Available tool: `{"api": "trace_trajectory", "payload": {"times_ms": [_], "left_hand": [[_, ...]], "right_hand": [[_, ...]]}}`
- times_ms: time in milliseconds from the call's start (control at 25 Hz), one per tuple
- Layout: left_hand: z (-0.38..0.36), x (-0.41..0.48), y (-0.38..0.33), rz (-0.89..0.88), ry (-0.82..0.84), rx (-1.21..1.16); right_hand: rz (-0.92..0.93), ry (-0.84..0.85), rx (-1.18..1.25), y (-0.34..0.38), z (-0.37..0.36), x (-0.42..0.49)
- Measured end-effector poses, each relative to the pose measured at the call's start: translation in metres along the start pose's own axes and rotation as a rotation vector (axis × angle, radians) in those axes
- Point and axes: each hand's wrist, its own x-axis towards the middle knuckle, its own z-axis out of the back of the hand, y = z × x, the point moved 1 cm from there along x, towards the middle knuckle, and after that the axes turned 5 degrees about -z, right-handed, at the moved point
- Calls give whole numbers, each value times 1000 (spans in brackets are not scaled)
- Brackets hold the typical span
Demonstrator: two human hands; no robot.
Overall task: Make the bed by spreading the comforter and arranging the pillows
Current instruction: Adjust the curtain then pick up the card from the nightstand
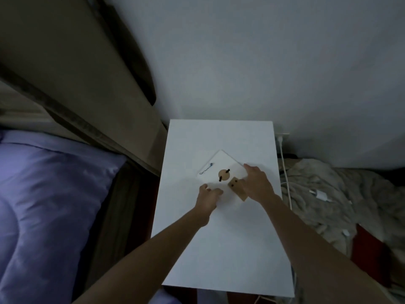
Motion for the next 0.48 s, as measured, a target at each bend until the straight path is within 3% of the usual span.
{"api": "trace_trajectory", "payload": {"times_ms": [200,480], "left_hand": [[5,4,-11,110,-4,-264],[43,-16,-52,59,1,-174]], "right_hand": [[-170,20,132,0,-10,-14],[-162,59,722,20,-20,-50]]}}
